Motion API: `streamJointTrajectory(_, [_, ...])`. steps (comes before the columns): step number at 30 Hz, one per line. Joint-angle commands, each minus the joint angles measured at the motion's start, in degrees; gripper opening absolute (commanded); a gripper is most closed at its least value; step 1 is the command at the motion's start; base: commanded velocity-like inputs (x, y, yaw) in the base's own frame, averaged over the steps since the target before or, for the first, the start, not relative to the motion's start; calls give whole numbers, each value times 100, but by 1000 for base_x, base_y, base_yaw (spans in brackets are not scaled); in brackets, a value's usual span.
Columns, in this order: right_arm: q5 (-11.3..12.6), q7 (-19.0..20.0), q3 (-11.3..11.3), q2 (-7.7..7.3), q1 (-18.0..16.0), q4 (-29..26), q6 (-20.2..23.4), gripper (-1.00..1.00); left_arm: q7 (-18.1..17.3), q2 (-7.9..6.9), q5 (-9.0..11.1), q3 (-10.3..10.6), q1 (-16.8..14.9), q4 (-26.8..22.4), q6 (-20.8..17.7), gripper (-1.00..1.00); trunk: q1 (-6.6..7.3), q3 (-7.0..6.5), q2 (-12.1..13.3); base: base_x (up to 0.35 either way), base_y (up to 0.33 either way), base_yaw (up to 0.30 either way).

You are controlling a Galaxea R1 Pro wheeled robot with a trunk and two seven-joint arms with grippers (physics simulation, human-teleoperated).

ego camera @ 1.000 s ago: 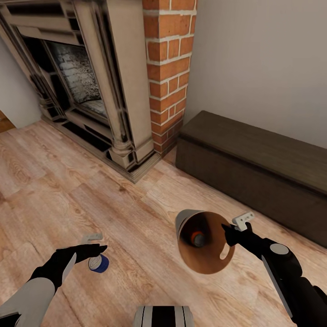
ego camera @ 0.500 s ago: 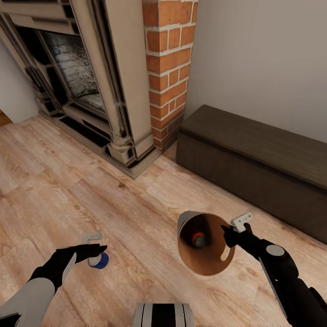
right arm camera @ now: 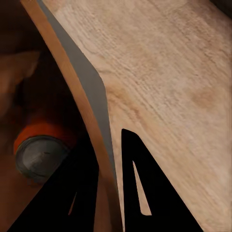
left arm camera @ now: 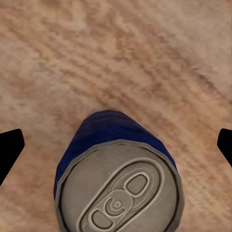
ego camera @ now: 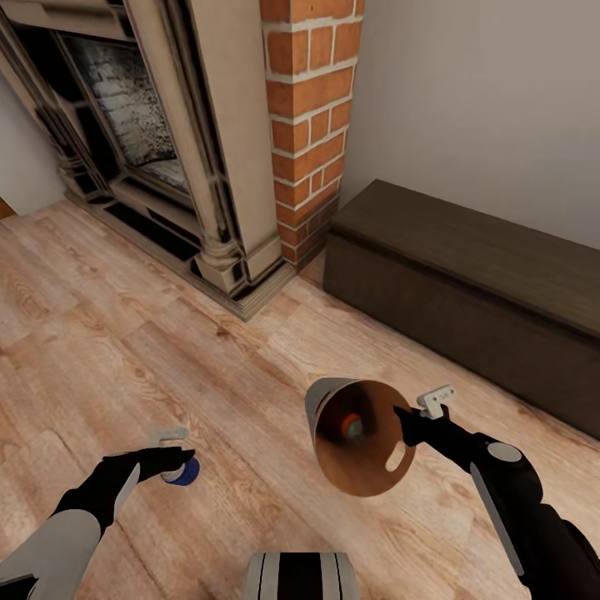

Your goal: Put the three can of soda from the living room inside the tash can in the kitchen.

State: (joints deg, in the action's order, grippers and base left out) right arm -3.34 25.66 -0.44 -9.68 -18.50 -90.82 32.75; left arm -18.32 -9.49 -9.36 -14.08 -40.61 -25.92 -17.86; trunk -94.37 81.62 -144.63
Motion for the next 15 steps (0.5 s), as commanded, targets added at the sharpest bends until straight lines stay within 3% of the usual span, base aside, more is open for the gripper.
streamJointTrajectory(1, [105,26,7,1,-31,-4,71,-100,1,0,1,-2,0,0,0,100,1,0,0,0,0,0])
streamJointTrajectory(8, [99,148,4,-16,-535,-6,567,-100,13,0,-6,1,0,0,4,100,1,0,0,0,0,0])
streamJointTrajectory(15, [97,167,6,-61,-879,-6,918,-100,111,4,-13,2,0,8,2,100,-17,155,-10,0,0,0])
